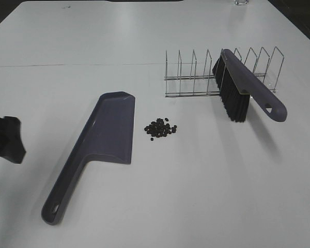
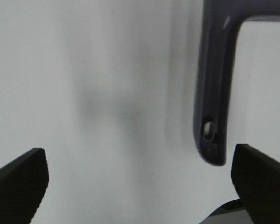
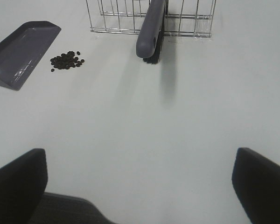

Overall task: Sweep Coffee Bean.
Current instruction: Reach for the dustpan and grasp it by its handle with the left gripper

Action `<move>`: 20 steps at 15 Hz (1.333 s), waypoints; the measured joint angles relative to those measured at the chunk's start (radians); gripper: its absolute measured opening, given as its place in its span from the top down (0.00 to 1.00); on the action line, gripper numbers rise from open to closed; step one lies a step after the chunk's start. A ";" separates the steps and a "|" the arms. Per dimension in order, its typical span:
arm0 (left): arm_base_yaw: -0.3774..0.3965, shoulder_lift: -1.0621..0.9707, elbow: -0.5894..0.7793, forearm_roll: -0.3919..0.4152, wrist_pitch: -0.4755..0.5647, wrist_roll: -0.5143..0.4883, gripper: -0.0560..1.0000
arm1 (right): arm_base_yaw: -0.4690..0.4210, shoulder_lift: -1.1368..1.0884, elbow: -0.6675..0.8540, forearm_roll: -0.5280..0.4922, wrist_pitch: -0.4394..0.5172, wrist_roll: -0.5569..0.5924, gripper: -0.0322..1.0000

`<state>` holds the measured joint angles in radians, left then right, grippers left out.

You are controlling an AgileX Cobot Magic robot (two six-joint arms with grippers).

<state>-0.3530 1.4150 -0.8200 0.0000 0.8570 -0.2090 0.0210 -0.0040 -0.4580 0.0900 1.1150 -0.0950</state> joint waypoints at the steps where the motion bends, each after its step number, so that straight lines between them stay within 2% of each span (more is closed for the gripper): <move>1: -0.036 0.062 -0.026 -0.033 -0.025 -0.002 0.01 | 0.000 0.000 0.000 0.000 0.000 0.000 0.02; 4: -0.089 0.215 -0.100 -0.111 -0.073 0.005 0.01 | 0.000 0.000 0.000 0.000 0.000 0.000 0.02; 7: -0.127 0.373 -0.184 -0.134 -0.080 0.025 0.01 | 0.000 0.000 0.000 0.000 0.000 0.000 0.02; 15: -0.127 0.512 -0.280 -0.134 -0.078 0.051 0.01 | 0.000 0.000 0.000 0.000 0.000 0.000 0.02; 20: -0.127 0.564 -0.289 -0.094 -0.057 -0.023 0.02 | 0.000 0.000 0.000 0.000 0.000 0.000 0.02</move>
<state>-0.4800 1.9790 -1.1090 -0.0940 0.8000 -0.2320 0.0210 -0.0040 -0.4580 0.0900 1.1150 -0.0950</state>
